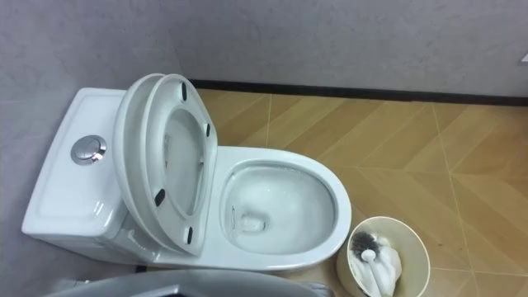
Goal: Brush toilet
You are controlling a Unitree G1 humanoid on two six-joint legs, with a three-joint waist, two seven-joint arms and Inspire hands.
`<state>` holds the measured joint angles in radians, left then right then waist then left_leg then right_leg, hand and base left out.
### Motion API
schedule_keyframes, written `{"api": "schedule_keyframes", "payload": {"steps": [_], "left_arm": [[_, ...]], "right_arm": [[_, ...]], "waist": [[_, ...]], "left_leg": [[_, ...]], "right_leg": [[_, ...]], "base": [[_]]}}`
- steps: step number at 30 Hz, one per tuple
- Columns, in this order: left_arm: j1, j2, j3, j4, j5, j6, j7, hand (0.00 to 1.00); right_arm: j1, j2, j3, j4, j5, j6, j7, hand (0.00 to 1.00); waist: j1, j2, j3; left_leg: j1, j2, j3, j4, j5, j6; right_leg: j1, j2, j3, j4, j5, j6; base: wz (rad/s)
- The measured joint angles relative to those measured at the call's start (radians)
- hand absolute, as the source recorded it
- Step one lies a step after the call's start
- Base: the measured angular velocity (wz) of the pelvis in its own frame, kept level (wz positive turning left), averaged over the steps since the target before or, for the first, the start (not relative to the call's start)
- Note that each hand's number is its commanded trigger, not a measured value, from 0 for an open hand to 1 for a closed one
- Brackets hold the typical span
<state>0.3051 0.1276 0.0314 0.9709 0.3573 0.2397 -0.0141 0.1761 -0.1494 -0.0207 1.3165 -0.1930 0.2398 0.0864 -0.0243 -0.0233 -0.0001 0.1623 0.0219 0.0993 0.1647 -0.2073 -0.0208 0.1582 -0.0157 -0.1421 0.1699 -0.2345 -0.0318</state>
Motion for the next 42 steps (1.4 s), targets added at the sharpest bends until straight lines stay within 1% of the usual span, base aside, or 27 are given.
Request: {"api": "schedule_keyframes", "payload": {"steps": [5, 8, 13, 16, 18, 22, 23, 26, 28, 30, 31, 33, 36, 40, 41, 42], "left_arm": [[-0.001, 0.0, -0.001, 0.0, 0.007, 0.0, 0.0, 0.0], [-0.002, 0.001, -0.006, 0.0, 0.006, 0.0, 0.005, 0.0], [-0.003, 0.001, -0.004, 0.0, 0.008, -0.002, 0.013, 0.0], [-0.005, 0.0, -0.004, 0.001, 0.008, -0.007, 0.021, 0.0], [-0.005, 0.0, -0.001, 0.002, 0.009, -0.008, 0.029, 0.0], [-0.01, -0.001, 0.005, 0.001, 0.009, -0.015, 0.041, 0.0], [-0.011, -0.001, 0.005, 0.001, 0.008, -0.024, 0.052, 0.0], [-0.014, -0.002, 0.014, 0.001, 0.007, -0.032, 0.085, 0.0], [-0.018, -0.002, 0.041, 0.0, 0.006, -0.037, 0.107, 0.0], [-0.019, -0.003, 0.077, -0.001, 0.006, -0.05, 0.156, 0.0], [-0.018, -0.003, 0.087, -0.001, 0.005, -0.052, 0.168, 0.0], [-0.017, -0.003, 0.124, -0.001, 0.005, -0.063, 0.207, 0.0], [-0.017, -0.003, 0.153, -0.001, -0.011, -0.072, 0.249, 0.0], [-0.025, -0.003, 0.163, 0.002, -0.067, -0.084, 0.293, 0.0], [-0.027, -0.003, 0.164, 0.002, -0.076, -0.091, 0.303, 0.0], [-0.032, -0.003, 0.163, 0.002, -0.086, -0.097, 0.312, 0.0]], "right_arm": [[-0.004, 0.0, 0.003, -0.001, -0.008, -0.001, 0.002, 0.0], [-0.013, 0.0, 0.041, 0.002, -0.007, -0.001, -0.002, 0.0], [-0.015, 0.0, 0.038, 0.003, -0.001, -0.003, -0.032, 0.0], [-0.015, 0.001, 0.036, 0.001, 0.005, -0.013, -0.056, 0.0], [-0.019, 0.001, 0.015, -0.004, 0.004, -0.031, -0.082, 0.0], [-0.019, 0.0, -0.015, -0.007, 0.027, -0.05, -0.14, 0.0], [-0.019, 0.0, -0.026, -0.007, 0.041, -0.056, -0.157, 0.0], [-0.02, 0.0, -0.062, -0.007, 0.063, -0.074, -0.199, 0.0], [-0.017, -0.001, -0.074, -0.009, 0.085, -0.078, -0.22, 0.0], [-0.019, -0.001, -0.083, -0.014, 0.087, -0.084, -0.237, 0.0], [-0.02, -0.001, -0.084, -0.02, 0.087, -0.087, -0.239, 0.0], [-0.018, -0.001, -0.096, -0.033, 0.087, -0.091, -0.255, 0.0], [-0.014, -0.001, -0.121, -0.051, 0.114, -0.1, -0.281, 0.0], [-0.019, -0.002, -0.132, -0.064, 0.191, -0.112, -0.305, 0.0], [-0.02, -0.002, -0.133, -0.077, 0.211, -0.119, -0.312, 0.0], [-0.025, -0.004, -0.134, -0.086, 0.229, -0.126, -0.321, 0.0]], "waist": [[0.002, 0.001, 0.0001], [0.002, 0.001, 0.0001], [-0.001, 0.001, 0.0002], [0.0, 0.001, 0.0004], [0.003, 0.005, 0.0021], [-0.001, 0.014, 0.0053], [-0.003, 0.016, 0.0053], [-0.004, 0.022, 0.0051], [-0.005, 0.024, 0.0046], [-0.006, 0.026, 0.0046], [-0.006, 0.027, 0.0045], [-0.002, 0.029, 0.0034], [-0.006, 0.028, 0.0022], [-0.001, 0.026, 0.001], [0.002, 0.023, -0.0008], [0.002, 0.025, -0.0001]], "left_leg": [[0.0, 0.0, 0.0, 0.0, 0.0, 0.0], [0.002, 0.0, 0.003, 0.0, 0.0, 0.0], [0.005, 0.0, 0.002, 0.0, 0.0, 0.0], [0.006, 0.001, 0.006, -0.001, 0.0, 0.0], [0.008, 0.001, 0.009, -0.001, 0.0, 0.0], [0.008, 0.0, 0.011, -0.001, 0.0, 0.0], [0.007, 0.0, 0.011, -0.001, 0.0, 0.0], [0.007, 0.0, 0.014, 0.0, 0.0, 0.0], [0.006, 0.001, 0.014, 0.0, 0.0, 0.0], [0.004, 0.001, 0.013, 0.0, 0.0, 0.0], [0.002, 0.001, 0.013, 0.0, 0.0, 0.0], [-0.005, 0.001, 0.032, 0.0, 0.0, 0.0], [-0.011, 0.0, 0.035, 0.0, 0.0, 0.0], [-0.012, 0.0, 0.037, 0.0, 0.0, 0.0], [-0.015, 0.0, 0.037, 0.0, 0.0, 0.0], [-0.018, 0.001, 0.038, 0.0, 0.0, 0.0]], "right_leg": [[0.0, 0.0, 0.002, 0.0, 0.0, 0.0], [0.0, 0.0, 0.004, 0.0, 0.0, 0.0], [0.002, 0.0, 0.006, 0.001, 0.0, -0.001], [0.002, 0.001, 0.011, 0.001, 0.0, -0.001], [0.0, 0.003, 0.024, 0.001, 0.001, -0.001], [-0.002, 0.003, 0.03, 0.001, 0.001, 0.0], [-0.003, 0.003, 0.03, 0.001, 0.001, 0.0], [-0.004, 0.003, 0.033, 0.001, 0.001, 0.0], [-0.004, 0.003, 0.033, 0.0, 0.001, 0.0], [-0.006, 0.003, 0.032, -0.001, 0.001, 0.0], [-0.008, 0.002, 0.031, -0.001, 0.001, 0.0], [-0.018, 0.002, 0.034, 0.002, 0.001, 0.0], [-0.021, 0.001, 0.033, 0.001, 0.001, 0.0], [-0.024, 0.001, 0.035, 0.001, 0.001, 0.0], [-0.029, 0.002, 0.036, 0.002, 0.002, 0.0], [-0.035, 0.002, 0.037, 0.004, 0.003, -0.001]], "base": [[0.0], [-0.02], [0.0], [-0.03], [-0.12], [-0.06], [0.0], [-0.01], [0.0], [0.0], [0.0], [-0.03], [0.0], [0.0], [-0.04], [-0.05]]}}
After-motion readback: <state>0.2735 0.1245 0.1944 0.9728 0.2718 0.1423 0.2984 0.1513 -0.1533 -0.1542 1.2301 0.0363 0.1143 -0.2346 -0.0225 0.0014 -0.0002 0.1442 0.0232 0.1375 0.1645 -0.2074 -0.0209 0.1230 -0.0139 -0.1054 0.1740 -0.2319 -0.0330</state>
